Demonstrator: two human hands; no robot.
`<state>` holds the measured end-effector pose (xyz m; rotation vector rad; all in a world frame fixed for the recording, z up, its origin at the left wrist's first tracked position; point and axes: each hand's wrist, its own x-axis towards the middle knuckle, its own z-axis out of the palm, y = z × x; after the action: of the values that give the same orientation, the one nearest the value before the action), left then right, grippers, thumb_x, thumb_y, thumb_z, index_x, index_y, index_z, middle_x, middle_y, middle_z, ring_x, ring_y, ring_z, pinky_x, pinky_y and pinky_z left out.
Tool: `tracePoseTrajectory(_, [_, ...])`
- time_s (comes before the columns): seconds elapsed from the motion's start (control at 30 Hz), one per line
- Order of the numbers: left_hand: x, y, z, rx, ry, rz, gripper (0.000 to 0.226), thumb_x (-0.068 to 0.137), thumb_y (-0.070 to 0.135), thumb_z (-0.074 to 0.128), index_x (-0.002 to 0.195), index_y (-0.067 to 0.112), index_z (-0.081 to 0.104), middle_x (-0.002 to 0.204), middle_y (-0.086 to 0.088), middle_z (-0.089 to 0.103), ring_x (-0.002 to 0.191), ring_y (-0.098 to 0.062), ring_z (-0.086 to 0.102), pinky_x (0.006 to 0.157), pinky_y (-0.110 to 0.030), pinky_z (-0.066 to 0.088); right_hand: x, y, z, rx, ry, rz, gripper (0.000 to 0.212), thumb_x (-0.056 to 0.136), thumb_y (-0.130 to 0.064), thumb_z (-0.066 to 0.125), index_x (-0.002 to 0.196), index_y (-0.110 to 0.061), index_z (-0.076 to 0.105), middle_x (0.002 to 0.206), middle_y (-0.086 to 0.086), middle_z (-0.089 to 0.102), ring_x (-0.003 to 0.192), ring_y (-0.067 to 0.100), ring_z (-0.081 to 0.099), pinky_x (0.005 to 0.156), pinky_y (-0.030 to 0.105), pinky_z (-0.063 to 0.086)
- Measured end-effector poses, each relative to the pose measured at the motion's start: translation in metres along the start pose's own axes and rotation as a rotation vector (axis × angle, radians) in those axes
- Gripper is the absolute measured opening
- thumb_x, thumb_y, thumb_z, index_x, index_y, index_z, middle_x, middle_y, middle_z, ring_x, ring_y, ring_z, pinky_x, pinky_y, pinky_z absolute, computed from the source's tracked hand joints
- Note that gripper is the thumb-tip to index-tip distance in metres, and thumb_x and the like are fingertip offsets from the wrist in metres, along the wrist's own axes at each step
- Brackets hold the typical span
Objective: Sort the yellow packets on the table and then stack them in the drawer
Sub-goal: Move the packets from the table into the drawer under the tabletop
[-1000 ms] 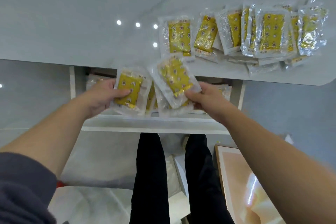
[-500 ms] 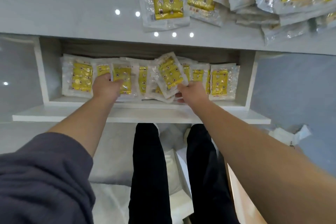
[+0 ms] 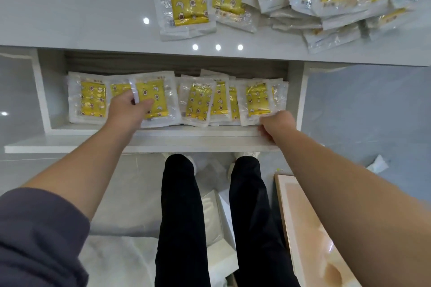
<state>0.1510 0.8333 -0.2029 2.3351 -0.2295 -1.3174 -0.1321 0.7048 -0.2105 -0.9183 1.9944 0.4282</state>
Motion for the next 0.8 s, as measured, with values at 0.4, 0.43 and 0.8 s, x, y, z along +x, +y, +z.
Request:
tracePoseTrajectory(0.4, [-0.018,0.056,0.168,0.216,-0.266,-0.010,0.013,0.089,0.017,0.067,0.098,0.009,0.063,0.098,-0.011,0.068,0.087,-0.027,0.066,0.076,-0.036,0.054,0.029,0.008,-0.046,-0.323,-0.092,-0.232,0.019,0.091,-0.017,0.048,0.090,-0.003,0.062,0.081,0.011,0.063,0.064,0.019,0.055,0.060,0.027,0.047])
tracePoseTrajectory(0.43, [-0.019,0.056,0.174,0.330,-0.199,-0.022,0.019,0.089,0.020,0.066,0.103,0.007,0.062,0.104,-0.012,0.068,0.092,-0.030,0.066,0.074,-0.035,0.053,0.030,0.011,-0.050,-0.297,-0.095,-0.246,0.021,0.091,-0.016,0.049,0.094,-0.002,0.063,0.081,0.013,0.063,0.067,0.022,0.057,0.064,0.029,0.050])
tracePoseTrajectory(0.8, [-0.091,0.133,0.136,0.402,0.047,0.240,0.018,0.091,0.026,0.054,0.075,0.018,0.050,0.072,0.004,0.054,0.063,-0.010,0.048,0.053,-0.026,0.034,-0.006,0.001,-0.122,-0.190,-0.154,-0.476,0.019,0.093,-0.018,0.045,0.091,-0.010,0.062,0.088,0.009,0.069,0.081,0.026,0.065,0.068,0.031,0.051])
